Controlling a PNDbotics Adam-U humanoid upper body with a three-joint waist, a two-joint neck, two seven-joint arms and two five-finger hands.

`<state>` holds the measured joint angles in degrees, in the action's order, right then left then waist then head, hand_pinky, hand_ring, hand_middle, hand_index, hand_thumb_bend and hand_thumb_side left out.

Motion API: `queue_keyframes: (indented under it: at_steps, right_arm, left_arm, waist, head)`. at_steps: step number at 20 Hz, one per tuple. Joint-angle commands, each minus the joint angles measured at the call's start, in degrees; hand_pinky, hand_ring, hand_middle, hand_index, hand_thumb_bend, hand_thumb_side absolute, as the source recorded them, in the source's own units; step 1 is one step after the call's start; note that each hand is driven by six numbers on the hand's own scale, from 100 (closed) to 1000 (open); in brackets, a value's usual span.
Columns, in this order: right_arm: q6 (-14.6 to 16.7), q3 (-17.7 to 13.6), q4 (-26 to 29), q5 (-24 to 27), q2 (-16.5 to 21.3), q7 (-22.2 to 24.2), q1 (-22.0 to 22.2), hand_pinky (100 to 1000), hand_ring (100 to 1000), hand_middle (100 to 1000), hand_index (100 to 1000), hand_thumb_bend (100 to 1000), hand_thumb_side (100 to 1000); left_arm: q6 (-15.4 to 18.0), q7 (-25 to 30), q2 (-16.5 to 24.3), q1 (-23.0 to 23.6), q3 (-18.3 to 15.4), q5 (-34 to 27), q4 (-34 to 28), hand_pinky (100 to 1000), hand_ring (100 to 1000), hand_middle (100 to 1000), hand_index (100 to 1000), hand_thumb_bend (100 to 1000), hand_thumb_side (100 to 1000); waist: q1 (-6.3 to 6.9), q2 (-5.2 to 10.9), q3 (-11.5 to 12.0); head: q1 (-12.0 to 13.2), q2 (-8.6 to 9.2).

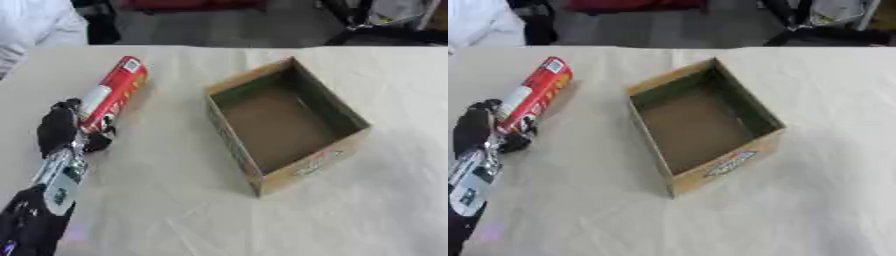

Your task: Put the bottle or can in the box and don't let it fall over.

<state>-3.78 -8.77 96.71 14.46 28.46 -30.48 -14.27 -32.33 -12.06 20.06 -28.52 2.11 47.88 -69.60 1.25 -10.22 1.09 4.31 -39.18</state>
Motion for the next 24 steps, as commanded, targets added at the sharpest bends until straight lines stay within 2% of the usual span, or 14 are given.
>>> queue_keyframes:
  at_steps: [1, 3, 10, 17, 24]
  right_arm:
    - [0.16, -0.35, 1.35, 0.34, 0.97, -0.24, -0.49, 881, 833, 812, 867, 122, 767]
    - [0.16, -0.34, 1.41, 0.42, 0.95, -0.31, -0.46, 881, 833, 812, 867, 118, 772]
    - [0.14, -0.35, 1.52, 0.59, 0.92, -0.51, -0.4, 881, 832, 810, 866, 120, 770]
    - [0.1, -0.33, 1.61, 0.58, 0.9, -0.58, -0.32, 881, 832, 810, 867, 119, 771]
    - [0.23, -0.37, 2.1, 0.66, 1.12, -0.73, -0.39, 881, 832, 810, 867, 118, 769]
  left_arm:
    - [-0.09, 0.69, -0.44, 0.48, 0.16, -0.55, 1.87, 518, 608, 605, 743, 336, 100]
    - [-0.01, 0.13, -0.4, 0.47, 0.1, -0.95, 1.74, 520, 610, 588, 729, 325, 100]
    - [-0.12, -5.41, -0.42, 0.43, -0.7, -4.2, -0.53, 465, 522, 480, 634, 105, 100]
    - [1.09, -11.42, -0.23, 0.53, -0.53, -8.92, -4.33, 443, 498, 462, 611, 100, 100]
    - [1.66, -13.73, 0.05, 0.5, -0.89, -10.75, -10.45, 438, 496, 460, 606, 100, 104]
  waist:
    - [-0.54, 0.54, -0.21]
    - [-0.55, 0.56, -0.21]
    - [-0.5, 0.68, -0.24]
    - [-0.47, 0.7, -0.3]
    - [-0.47, 0.73, -0.22]
  head:
    - [-0.17, 0.24]
    - [-0.21, 0.27]
    - [-0.47, 0.29]
    - [-1.58, -0.22]
    - [-2.46, -1.17]
